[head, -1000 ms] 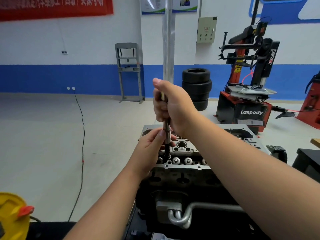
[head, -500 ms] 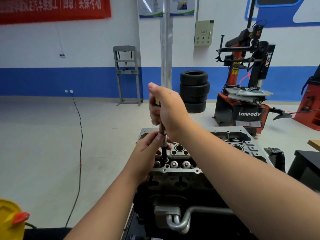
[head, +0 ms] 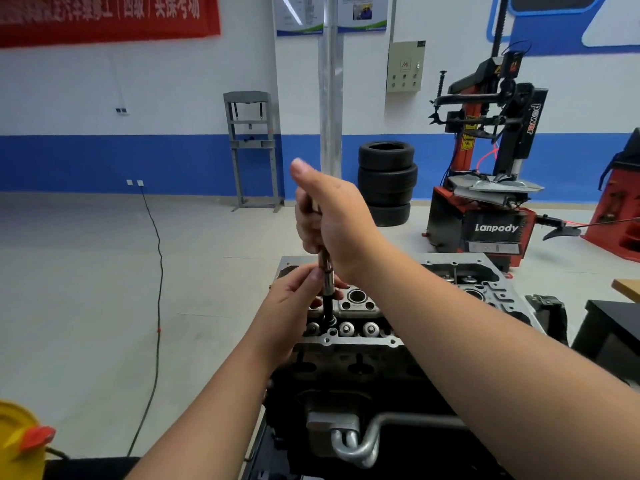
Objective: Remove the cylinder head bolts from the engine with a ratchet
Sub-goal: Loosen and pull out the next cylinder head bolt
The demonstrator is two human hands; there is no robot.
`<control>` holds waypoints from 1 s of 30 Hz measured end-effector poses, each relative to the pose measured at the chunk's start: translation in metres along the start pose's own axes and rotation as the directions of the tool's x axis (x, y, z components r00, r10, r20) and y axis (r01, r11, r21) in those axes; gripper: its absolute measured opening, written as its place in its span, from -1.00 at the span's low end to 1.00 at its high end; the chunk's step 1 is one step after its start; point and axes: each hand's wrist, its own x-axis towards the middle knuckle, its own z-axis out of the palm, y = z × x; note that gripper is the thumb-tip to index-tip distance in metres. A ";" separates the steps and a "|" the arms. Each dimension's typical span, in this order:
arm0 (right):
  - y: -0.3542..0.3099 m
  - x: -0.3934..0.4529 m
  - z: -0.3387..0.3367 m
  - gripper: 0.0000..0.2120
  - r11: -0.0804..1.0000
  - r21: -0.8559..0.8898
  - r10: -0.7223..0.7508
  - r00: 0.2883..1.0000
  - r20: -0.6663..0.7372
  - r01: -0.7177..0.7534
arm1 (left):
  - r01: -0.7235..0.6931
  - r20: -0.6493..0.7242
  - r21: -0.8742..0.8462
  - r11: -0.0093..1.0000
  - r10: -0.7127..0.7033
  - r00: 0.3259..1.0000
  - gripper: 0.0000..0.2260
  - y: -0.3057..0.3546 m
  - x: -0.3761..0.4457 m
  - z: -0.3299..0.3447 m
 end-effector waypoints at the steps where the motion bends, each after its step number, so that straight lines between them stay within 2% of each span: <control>1: 0.002 -0.002 0.000 -0.64 1.000 0.001 -0.020 1.000 -0.022 0.020 | -0.003 -0.012 0.021 1.000 0.004 1.000 -0.68 0.001 0.000 0.001; 3: 0.005 -0.005 0.003 -0.71 0.998 0.006 -0.061 0.992 -0.113 0.062 | -0.019 -0.066 0.023 1.000 0.020 0.998 -0.73 0.001 0.000 0.003; 6: 0.007 -0.005 0.006 -0.73 0.985 -0.149 -0.123 0.967 -0.223 0.091 | -0.032 -0.150 0.014 0.999 0.034 0.988 -0.82 -0.002 0.003 0.005; 8: 0.005 -0.004 0.008 -0.65 0.985 -0.171 -0.069 0.978 -0.195 0.035 | -0.025 -0.180 0.018 1.000 0.028 0.983 -0.79 -0.004 0.005 0.005; 10: 0.002 -0.001 0.008 -0.55 0.996 -0.083 0.010 0.988 -0.154 -0.023 | -0.022 -0.153 0.003 1.000 0.022 0.988 -0.77 -0.004 0.005 0.003; 13: 0.000 0.001 0.002 -0.48 0.997 0.057 0.050 0.995 -0.083 -0.045 | -0.021 -0.065 0.005 1.000 0.021 0.998 -0.73 -0.002 0.002 0.001; 16: 0.003 -0.001 -0.002 -0.65 0.999 0.041 0.022 0.999 -0.031 -0.020 | -0.006 -0.045 0.018 1.000 0.007 0.999 -0.70 0.000 0.000 0.002; 19: 0.005 -0.004 0.002 -0.81 0.996 0.031 -0.076 0.981 -0.178 0.083 | -0.033 -0.093 0.026 0.999 0.035 0.995 -0.77 0.002 0.000 0.006; 21: 0.006 -0.005 0.006 -0.87 0.988 -0.071 -0.153 0.947 -0.282 0.138 | -0.039 -0.131 0.020 0.999 0.041 0.991 -0.80 0.001 0.002 0.007; 22: 0.007 -0.006 0.008 -0.85 0.981 -0.128 -0.177 0.941 -0.288 0.146 | -0.035 -0.149 0.016 0.999 0.037 0.988 -0.77 0.000 0.003 0.007; 24: 0.007 -0.007 0.013 -0.78 0.976 -0.157 -0.190 0.948 -0.254 0.153 | -0.024 -0.152 0.001 1.000 0.024 0.988 -0.72 -0.002 0.004 0.005; 27: 0.002 -0.004 0.010 -0.68 0.997 0.005 -0.069 0.980 -0.184 0.072 | -0.050 -0.098 -0.038 0.998 0.046 0.994 -0.79 -0.002 0.002 0.002; 30: -0.002 -0.002 0.000 -0.66 0.995 0.102 0.009 0.999 -0.048 -0.004 | -0.014 -0.044 -0.031 0.999 0.013 0.999 -0.71 -0.001 0.002 -0.001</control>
